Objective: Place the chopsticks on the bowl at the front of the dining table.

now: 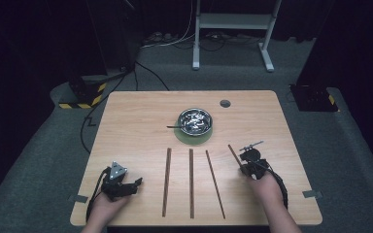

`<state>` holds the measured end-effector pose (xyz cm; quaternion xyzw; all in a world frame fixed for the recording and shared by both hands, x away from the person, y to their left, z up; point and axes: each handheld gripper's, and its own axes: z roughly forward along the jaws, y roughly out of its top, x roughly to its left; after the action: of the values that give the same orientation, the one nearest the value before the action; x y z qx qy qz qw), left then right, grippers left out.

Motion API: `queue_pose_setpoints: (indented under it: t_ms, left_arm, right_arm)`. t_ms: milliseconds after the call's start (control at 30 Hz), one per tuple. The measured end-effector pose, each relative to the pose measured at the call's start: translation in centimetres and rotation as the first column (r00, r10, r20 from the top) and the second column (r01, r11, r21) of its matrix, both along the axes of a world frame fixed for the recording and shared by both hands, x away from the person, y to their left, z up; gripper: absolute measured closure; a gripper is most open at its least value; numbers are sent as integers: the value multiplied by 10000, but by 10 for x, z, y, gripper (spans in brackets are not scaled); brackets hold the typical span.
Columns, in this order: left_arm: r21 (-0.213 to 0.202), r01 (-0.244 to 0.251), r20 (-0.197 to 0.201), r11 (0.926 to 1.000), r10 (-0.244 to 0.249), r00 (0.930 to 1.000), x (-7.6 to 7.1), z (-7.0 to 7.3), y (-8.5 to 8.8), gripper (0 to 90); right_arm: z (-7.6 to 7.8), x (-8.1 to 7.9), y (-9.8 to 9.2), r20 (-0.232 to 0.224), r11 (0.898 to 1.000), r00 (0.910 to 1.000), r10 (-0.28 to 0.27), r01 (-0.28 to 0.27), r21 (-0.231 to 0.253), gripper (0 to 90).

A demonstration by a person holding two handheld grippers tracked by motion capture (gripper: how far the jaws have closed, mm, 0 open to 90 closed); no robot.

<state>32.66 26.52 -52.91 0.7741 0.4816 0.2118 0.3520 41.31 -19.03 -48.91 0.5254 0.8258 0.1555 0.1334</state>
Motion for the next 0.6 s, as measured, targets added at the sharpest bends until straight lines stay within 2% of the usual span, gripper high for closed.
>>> queue_pose_setpoints:
  t_ms: [167, 233, 600]
  left_arm:
    - [-43, -31, -10, 10000, 31, 10000, 0, 0, 0, 233]
    - [25, 11, -34, 10000, -11, 10000, 0, 0, 0, 233]
    - [24, 15, -37, 10000, -15, 10000, 0, 0, 0, 233]
  right_arm:
    - [0, 0, -1, 77, 9999, 10000, -23, 22, 124, 840]
    - [5, -2, -4, 358, 9986, 9992, -180, 162, 509, 840]
    - [28, -6, 2, 1346, 9949, 9908, -129, -7, 1011, 840]
